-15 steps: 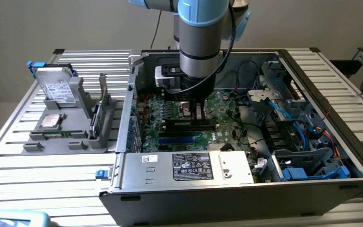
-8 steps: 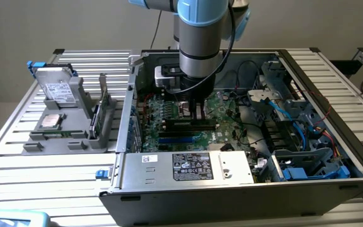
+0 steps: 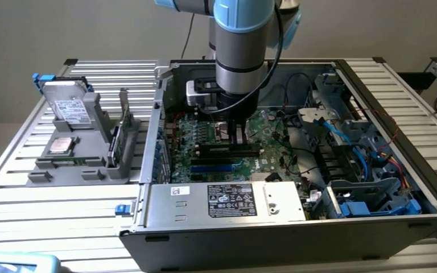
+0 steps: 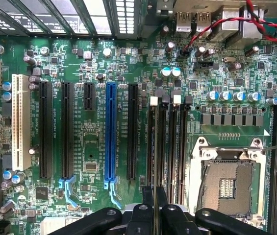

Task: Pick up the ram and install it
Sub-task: 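Insert the ram into the slot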

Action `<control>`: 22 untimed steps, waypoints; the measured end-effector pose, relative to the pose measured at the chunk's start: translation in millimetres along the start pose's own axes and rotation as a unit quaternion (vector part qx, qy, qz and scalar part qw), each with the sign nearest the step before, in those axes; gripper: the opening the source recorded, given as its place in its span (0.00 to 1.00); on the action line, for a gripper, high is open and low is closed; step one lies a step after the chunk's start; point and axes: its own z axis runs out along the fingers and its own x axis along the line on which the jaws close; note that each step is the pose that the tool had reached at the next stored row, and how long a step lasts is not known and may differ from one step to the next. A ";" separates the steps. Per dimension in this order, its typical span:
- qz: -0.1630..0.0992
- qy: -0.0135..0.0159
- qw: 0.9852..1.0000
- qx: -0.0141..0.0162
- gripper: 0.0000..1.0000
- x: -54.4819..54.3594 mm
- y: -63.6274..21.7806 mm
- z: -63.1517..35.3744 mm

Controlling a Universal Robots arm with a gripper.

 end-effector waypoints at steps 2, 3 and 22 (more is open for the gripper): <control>0.000 0.000 1.000 0.000 0.14 0.0 0.3 0.1; 0.000 0.000 1.000 0.000 0.14 0.0 0.6 0.1; 0.000 0.000 1.000 0.000 0.14 1.1 0.8 0.8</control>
